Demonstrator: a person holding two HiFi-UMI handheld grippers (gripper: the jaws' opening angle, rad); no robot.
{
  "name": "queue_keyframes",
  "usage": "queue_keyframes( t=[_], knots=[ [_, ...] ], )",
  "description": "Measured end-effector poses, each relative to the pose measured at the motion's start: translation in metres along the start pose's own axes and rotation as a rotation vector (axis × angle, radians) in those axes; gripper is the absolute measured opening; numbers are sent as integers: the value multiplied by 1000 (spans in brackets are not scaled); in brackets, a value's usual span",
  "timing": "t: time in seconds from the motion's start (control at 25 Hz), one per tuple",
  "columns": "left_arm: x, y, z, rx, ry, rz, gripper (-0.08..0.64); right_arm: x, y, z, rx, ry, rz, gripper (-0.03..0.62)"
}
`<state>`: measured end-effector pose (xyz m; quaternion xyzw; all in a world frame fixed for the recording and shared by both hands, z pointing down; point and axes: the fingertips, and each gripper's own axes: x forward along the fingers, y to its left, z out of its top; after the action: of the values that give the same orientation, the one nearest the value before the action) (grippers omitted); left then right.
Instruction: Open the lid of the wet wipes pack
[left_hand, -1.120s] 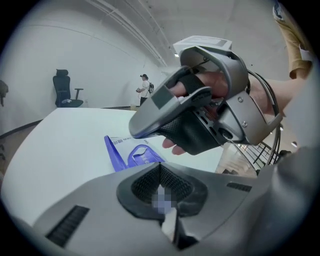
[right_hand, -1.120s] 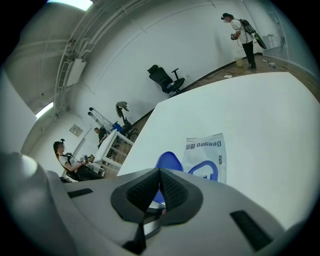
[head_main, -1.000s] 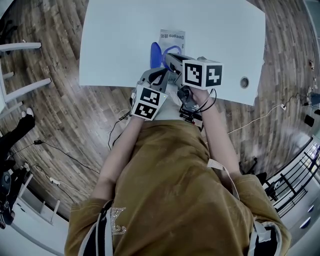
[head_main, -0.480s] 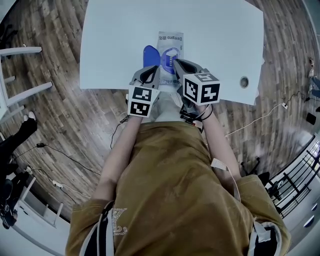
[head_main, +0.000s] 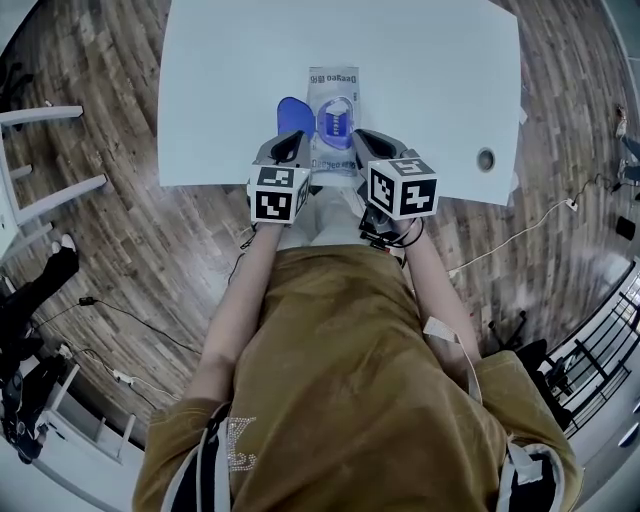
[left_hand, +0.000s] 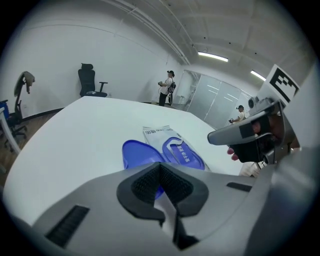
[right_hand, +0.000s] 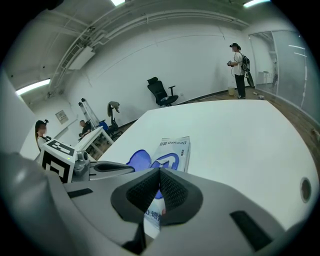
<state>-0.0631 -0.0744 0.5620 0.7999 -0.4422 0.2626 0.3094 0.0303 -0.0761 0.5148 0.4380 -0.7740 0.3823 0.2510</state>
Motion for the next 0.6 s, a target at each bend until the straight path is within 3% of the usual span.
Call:
queue_keyframes(
  t=[0.24,0.6],
  knots=[
    [10,12,-12,-69,58,44,2,-7,-3,3,-17,-56,-29,9],
    [12,14,-15,-138,62,18,2,-14,-12,9,-1,-91,-49,9]
  ],
)
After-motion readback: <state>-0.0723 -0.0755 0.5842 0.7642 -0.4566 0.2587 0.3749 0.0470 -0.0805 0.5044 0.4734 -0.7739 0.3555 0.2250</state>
